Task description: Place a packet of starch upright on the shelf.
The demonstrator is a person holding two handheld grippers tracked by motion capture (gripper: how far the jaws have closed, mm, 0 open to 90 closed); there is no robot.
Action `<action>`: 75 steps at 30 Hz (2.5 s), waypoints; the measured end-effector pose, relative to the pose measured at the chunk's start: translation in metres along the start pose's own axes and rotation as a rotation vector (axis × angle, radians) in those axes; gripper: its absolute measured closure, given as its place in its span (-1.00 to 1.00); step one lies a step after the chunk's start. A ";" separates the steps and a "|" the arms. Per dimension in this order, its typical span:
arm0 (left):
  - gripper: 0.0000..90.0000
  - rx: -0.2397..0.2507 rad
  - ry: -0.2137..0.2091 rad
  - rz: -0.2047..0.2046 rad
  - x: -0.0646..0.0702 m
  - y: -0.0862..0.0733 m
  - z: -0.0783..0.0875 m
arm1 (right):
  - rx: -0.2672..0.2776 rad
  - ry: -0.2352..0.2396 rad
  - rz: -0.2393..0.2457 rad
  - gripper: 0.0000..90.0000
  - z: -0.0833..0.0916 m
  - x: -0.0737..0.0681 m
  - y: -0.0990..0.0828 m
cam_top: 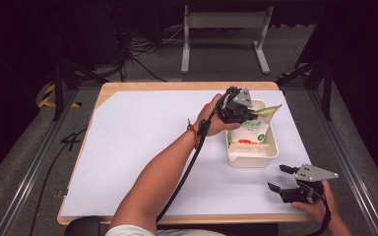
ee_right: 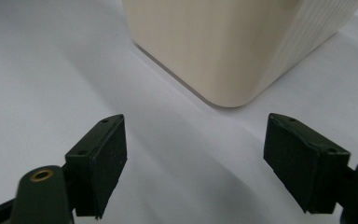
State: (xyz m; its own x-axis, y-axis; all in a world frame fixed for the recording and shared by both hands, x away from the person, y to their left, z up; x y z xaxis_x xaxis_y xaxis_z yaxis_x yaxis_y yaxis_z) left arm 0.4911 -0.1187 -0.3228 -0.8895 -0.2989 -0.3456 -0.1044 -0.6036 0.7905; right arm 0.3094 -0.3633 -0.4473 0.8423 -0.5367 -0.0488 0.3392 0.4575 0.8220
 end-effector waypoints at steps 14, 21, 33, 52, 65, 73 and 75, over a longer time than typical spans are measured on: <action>0.65 -0.105 0.024 -0.060 -0.002 0.000 0.005 | -0.002 0.002 0.000 -0.53 0.000 0.000 0.000; 0.48 -0.119 0.050 -0.065 -0.003 -0.002 0.010 | -0.002 0.003 -0.001 -0.53 -0.001 0.000 0.000; 0.23 -0.124 0.095 -0.052 -0.010 -0.006 0.024 | 0.002 0.001 -0.004 -0.53 0.000 0.000 0.000; -0.51 -0.172 0.210 -0.026 -0.008 -0.033 0.048 | -0.001 -0.003 -0.002 -0.53 -0.001 0.001 0.000; -0.64 -0.171 0.233 -0.009 -0.006 -0.063 0.068 | -0.003 -0.006 -0.001 -0.54 -0.001 0.000 0.000; -0.70 -0.207 0.246 -0.020 -0.003 -0.085 0.083 | -0.003 -0.008 0.000 -0.54 -0.001 0.000 0.001; -0.71 -0.217 0.253 -0.031 -0.001 -0.090 0.086 | -0.006 -0.008 0.001 -0.54 -0.001 0.000 0.001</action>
State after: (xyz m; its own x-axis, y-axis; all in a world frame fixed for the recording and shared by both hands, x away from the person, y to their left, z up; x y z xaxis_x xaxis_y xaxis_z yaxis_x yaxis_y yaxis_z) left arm 0.4635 -0.0006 -0.3497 -0.7461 -0.4351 -0.5040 -0.0083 -0.7508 0.6605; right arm 0.3096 -0.3622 -0.4472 0.8392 -0.5421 -0.0437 0.3410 0.4620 0.8187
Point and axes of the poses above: each handheld gripper's, and its own axes: z roughly backward along the jaws, y roughly out of its top, x roughly to its right, the point moved 1 cm from there along -z, roughly forward along the jaws, and after that the axes turned 15 degrees about y, right-handed, at the moved point
